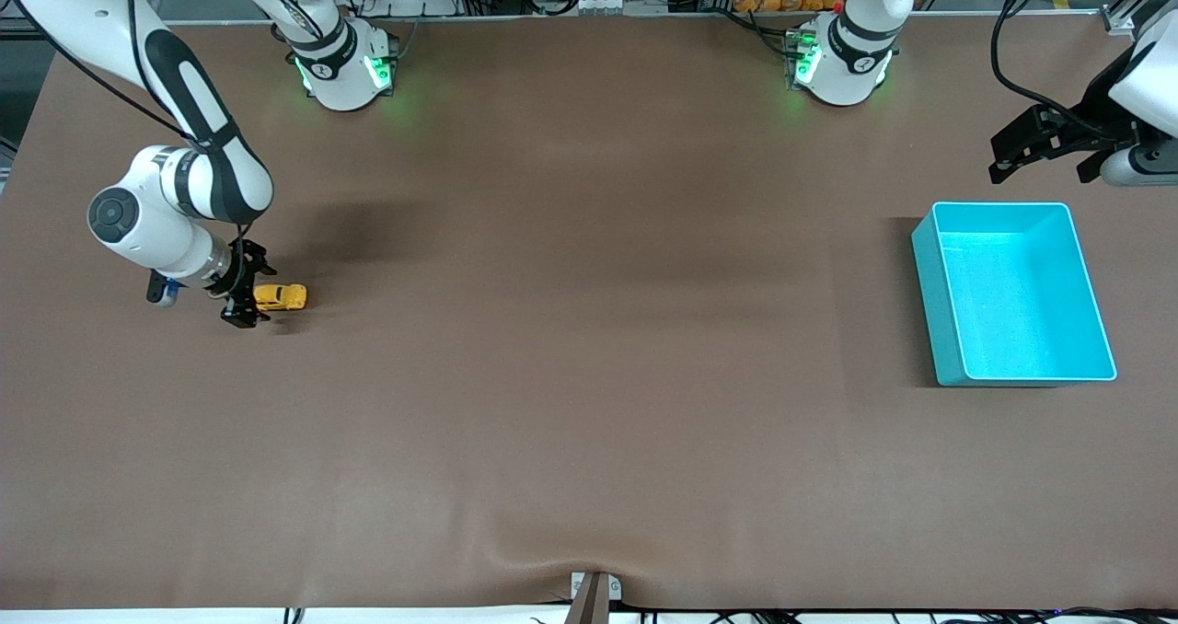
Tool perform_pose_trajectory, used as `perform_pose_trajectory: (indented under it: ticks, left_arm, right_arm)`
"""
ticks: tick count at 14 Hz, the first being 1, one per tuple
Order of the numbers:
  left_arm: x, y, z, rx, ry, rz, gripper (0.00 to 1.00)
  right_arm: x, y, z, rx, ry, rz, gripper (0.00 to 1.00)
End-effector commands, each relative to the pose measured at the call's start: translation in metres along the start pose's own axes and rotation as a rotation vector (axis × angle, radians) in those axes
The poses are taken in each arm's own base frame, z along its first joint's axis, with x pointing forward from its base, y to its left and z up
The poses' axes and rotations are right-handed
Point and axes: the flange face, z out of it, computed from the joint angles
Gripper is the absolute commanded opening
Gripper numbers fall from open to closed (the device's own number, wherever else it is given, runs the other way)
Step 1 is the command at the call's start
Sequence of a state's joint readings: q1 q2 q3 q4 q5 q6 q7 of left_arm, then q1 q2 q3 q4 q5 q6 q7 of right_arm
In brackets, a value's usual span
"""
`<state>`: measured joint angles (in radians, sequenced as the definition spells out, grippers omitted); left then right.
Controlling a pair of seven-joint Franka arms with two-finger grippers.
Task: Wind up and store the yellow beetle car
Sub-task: 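Lower the open right gripper over the yellow car, then close the right gripper on the yellow car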
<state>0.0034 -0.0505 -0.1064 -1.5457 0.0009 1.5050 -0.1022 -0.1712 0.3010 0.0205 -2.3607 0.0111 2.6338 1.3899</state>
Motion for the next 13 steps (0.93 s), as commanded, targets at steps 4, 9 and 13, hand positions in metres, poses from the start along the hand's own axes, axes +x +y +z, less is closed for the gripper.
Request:
perform_pose_trajectory:
  ticks: [4, 9, 13]
  left_arm:
    - [-0.004, 0.0028, -0.0072, -0.019, 0.004, 0.004, 1.0]
    - [-0.004, 0.0028, -0.0072, -0.019, 0.004, 0.004, 1.0]
    - [-0.004, 0.0028, -0.0072, -0.019, 0.004, 0.004, 1.0]
  right_arm:
    - [-0.0032, 0.0076, 0.0067, 0.016, 0.001, 0.02, 0.77]
    - [-0.007, 0.0076, 0.0036, 0.012, 0.0, 0.036, 0.72]
    - [-0.0093, 0.0069, 0.0003, 0.014, 0.0, 0.045, 0.63]
